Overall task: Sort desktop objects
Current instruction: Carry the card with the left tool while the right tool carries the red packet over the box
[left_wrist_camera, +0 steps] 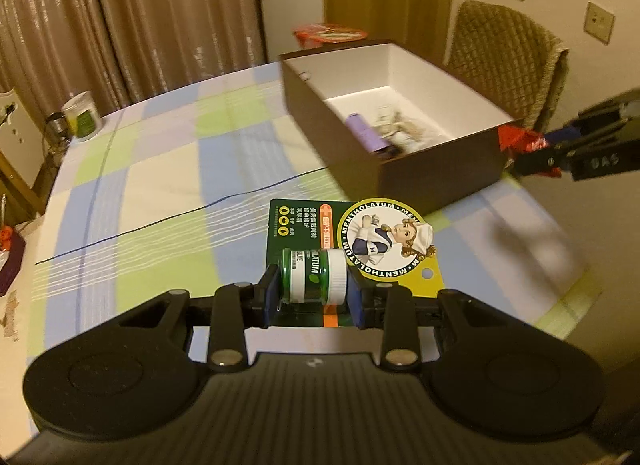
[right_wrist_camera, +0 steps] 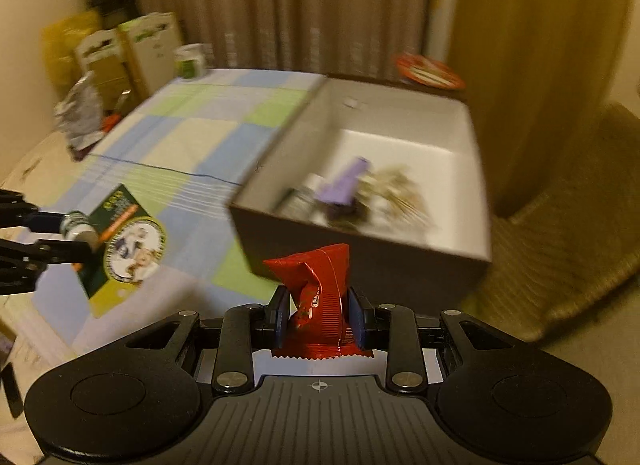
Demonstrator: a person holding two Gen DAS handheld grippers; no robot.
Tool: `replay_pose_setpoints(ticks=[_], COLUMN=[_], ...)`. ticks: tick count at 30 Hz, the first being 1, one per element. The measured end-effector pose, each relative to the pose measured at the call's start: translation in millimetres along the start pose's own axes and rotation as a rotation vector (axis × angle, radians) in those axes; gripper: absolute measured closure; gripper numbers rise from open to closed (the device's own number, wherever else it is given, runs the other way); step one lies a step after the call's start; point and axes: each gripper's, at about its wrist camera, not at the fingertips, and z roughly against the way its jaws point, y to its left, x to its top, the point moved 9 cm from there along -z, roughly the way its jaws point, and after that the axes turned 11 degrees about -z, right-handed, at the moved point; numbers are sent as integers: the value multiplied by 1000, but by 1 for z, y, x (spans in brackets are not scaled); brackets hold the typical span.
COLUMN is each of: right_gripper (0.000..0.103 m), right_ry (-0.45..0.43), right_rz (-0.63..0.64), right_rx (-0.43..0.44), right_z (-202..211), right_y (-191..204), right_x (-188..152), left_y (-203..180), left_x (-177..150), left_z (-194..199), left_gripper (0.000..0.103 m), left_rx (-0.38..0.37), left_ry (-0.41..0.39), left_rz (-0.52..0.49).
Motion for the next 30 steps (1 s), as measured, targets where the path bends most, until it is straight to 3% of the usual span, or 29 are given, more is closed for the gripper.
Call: replay_pose_setpoints(ticks=[5,11,19,24,30], right_gripper=[73,73,73,73,73], right_ry=[1,-10,-45,-65,-101], right_rz=[-84,-126,-136,-117,-69], right_rx=[-61,-96,-117,-99,-67], right_z=[17,30,41,38,19], right_y=[-23,-25,-23,-19,-25], right_x=[-13,-20,-18,-3,44], left_y=[-24,-45,-42,-35,-30], left_x=[18,28,35,48,84], left_z=[-6,-12,-9,-8,-24], left_gripper=[73,73,73,73,73], left_rx=[-50,-106,-123,-112,-86], left_ry=[-25,-43,-78,-102,-128], left_rz=[11,-16,-53,-57,-41])
